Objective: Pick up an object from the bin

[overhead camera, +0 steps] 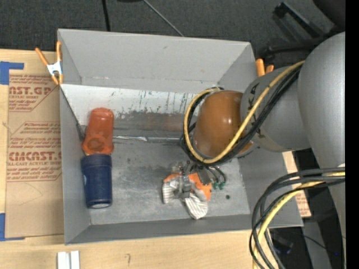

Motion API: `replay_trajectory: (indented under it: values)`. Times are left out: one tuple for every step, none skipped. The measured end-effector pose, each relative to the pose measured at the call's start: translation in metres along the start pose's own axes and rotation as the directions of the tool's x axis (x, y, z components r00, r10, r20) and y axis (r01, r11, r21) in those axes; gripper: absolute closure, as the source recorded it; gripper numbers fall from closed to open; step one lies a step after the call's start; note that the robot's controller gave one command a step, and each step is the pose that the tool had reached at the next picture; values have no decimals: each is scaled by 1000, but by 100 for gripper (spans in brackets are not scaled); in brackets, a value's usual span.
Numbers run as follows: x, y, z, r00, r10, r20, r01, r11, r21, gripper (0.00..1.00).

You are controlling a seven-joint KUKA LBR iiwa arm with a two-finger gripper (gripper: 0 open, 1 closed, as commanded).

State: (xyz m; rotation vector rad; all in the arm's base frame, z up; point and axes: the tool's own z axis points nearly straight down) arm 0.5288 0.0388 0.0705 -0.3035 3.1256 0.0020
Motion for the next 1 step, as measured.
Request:
replay_trajectory:
  values:
    - [-24, -15, -143, 1000, 10, 3, -10, 1000, 1, 100]
